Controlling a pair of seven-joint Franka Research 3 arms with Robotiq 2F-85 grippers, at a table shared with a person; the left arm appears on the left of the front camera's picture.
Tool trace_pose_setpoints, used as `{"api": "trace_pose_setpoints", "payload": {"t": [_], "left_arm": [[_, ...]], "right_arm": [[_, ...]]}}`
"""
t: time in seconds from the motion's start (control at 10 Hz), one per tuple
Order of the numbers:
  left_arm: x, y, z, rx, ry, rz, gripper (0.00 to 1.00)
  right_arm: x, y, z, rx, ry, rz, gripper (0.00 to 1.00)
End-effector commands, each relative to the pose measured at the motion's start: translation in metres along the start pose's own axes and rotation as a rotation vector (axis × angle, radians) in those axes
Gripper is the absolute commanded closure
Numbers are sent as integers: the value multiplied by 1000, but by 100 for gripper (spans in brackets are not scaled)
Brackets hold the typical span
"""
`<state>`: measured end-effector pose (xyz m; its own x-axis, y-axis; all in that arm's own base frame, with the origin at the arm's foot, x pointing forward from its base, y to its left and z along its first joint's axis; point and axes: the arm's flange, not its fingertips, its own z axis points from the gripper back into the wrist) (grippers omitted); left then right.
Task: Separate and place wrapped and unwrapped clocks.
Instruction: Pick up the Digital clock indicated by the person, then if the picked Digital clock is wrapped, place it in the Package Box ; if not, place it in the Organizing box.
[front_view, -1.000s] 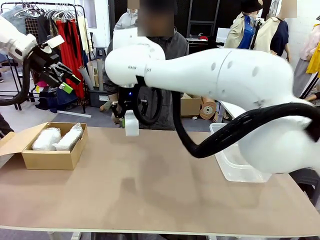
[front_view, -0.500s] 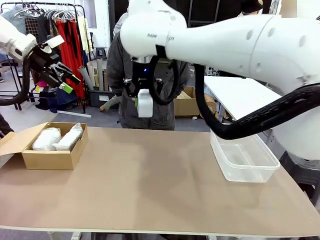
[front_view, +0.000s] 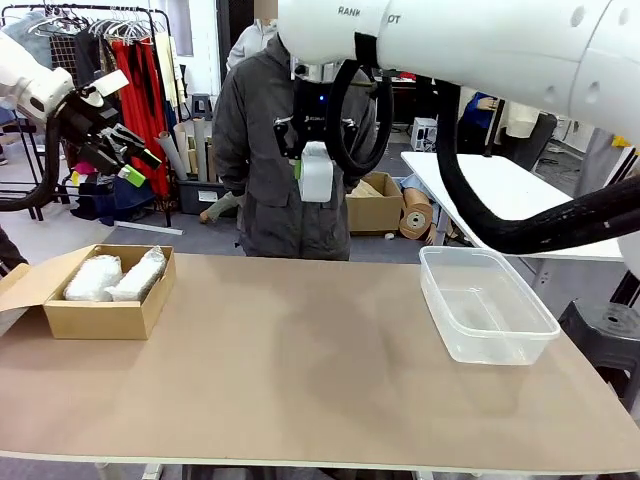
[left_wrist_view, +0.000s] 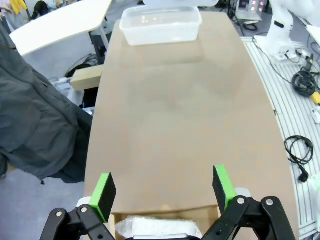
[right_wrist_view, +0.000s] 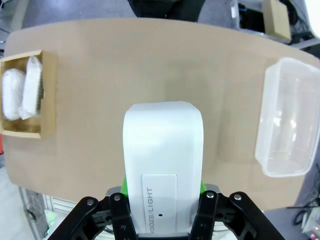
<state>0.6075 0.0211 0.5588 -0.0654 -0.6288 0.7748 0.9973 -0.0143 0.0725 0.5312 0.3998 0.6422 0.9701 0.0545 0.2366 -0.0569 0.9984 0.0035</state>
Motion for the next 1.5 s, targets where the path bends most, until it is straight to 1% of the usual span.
{"api": "trace_pose_setpoints", "payload": {"t": [0.0, 0.4, 0.5, 1.4], "left_arm": [[-1, -2, 1, -5, 4, -4, 0], [-1, -2, 1, -5, 4, -4, 0], [-1, -2, 1, -5, 4, -4, 0], [-1, -2, 1, -5, 4, -4, 0]], "right_arm": [[-13, -15, -2, 9, -17, -41, 100], [-15, -29, 0, 16, -44, -85, 100], [-2, -20, 4, -6, -13, -33, 100], [-2, -20, 4, -6, -13, -33, 100]]}}
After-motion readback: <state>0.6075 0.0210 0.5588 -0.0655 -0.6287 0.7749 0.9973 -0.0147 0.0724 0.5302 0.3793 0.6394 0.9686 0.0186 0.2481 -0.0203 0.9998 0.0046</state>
